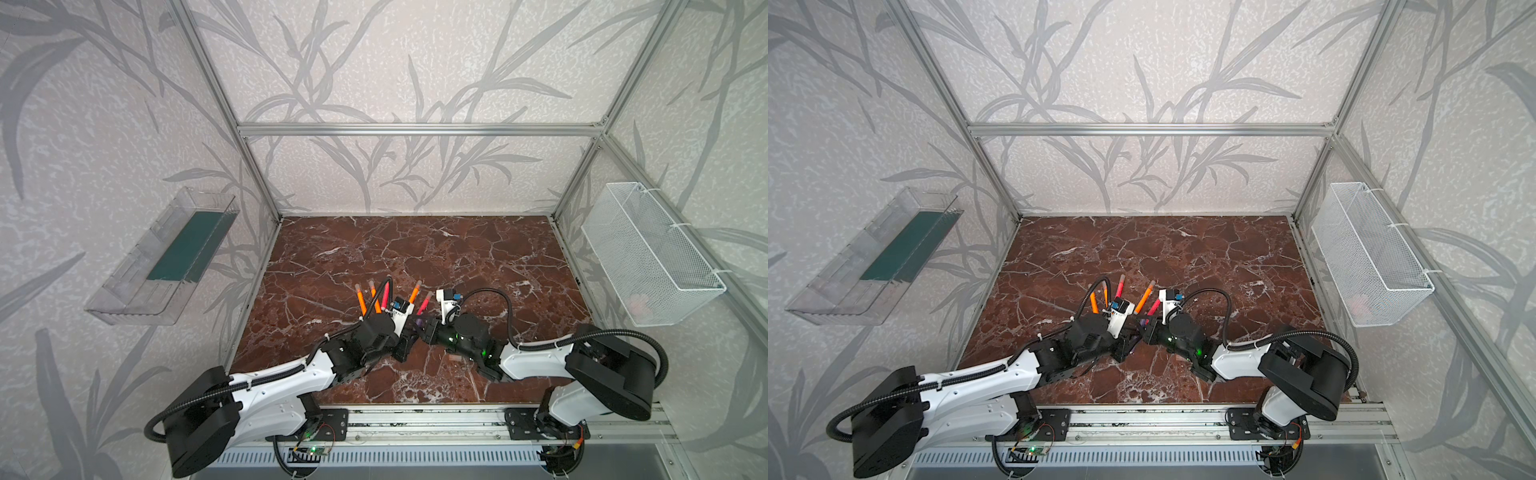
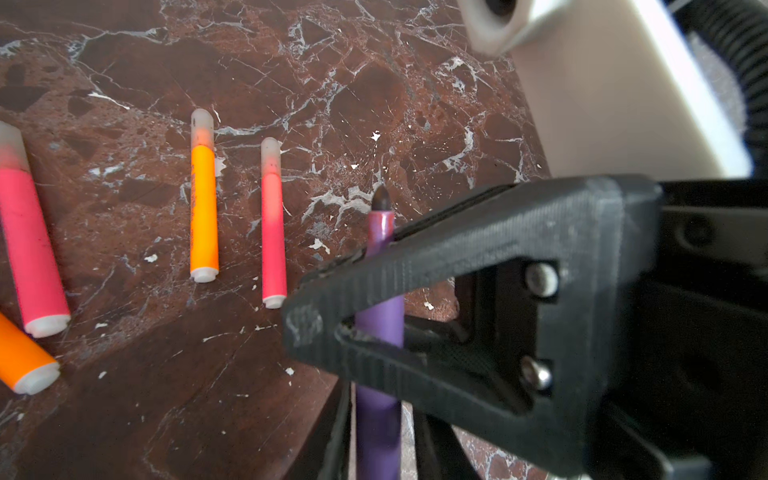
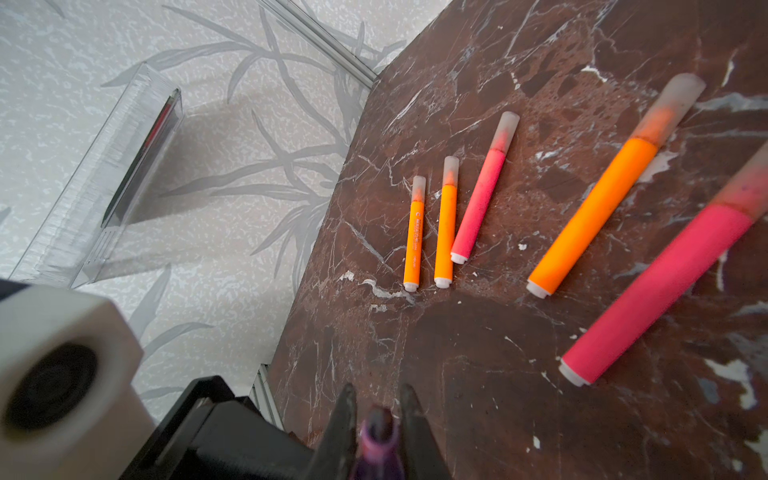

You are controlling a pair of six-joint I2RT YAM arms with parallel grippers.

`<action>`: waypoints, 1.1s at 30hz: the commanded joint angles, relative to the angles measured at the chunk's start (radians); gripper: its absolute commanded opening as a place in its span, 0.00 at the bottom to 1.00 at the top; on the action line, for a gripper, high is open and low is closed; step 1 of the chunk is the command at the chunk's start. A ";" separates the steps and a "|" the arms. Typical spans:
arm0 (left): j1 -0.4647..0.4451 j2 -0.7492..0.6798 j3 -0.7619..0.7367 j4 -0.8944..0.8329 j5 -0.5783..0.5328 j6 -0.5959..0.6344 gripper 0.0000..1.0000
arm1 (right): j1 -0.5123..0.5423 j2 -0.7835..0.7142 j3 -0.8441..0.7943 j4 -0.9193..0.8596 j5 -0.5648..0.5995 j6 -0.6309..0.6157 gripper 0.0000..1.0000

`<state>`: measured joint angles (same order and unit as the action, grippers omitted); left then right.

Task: Insert the pens into the pen caps
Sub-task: 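Lift the purple marker upright with the left gripper while the right moves toward it, then move the right gripper away toward the translucent cap on the table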

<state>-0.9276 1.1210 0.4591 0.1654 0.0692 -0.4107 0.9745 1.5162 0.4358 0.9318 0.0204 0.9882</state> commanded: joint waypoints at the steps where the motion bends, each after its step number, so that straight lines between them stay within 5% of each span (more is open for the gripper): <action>1: -0.004 0.031 0.007 0.059 -0.018 0.011 0.30 | 0.010 0.001 -0.002 0.037 0.004 -0.005 0.00; 10: -0.004 0.089 0.021 0.102 0.003 0.006 0.29 | 0.022 0.016 -0.002 0.062 0.015 0.000 0.00; 17: -0.004 0.077 0.011 0.104 -0.019 0.001 0.00 | 0.023 0.042 0.001 0.075 0.019 0.007 0.00; 20: -0.004 0.061 -0.008 0.120 -0.057 -0.007 0.00 | 0.023 0.027 -0.009 0.058 0.041 0.000 0.09; 26: 0.021 0.020 -0.040 0.087 -0.134 -0.026 0.00 | 0.022 -0.102 -0.037 -0.087 0.078 -0.066 0.45; 33: 0.040 -0.039 -0.141 0.033 -0.232 -0.069 0.00 | 0.023 -0.483 -0.097 -0.648 0.184 -0.151 0.61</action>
<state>-0.8921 1.1080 0.3283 0.2375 -0.0906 -0.4572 0.9916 1.1343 0.3626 0.5678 0.1345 0.8936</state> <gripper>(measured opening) 0.157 0.603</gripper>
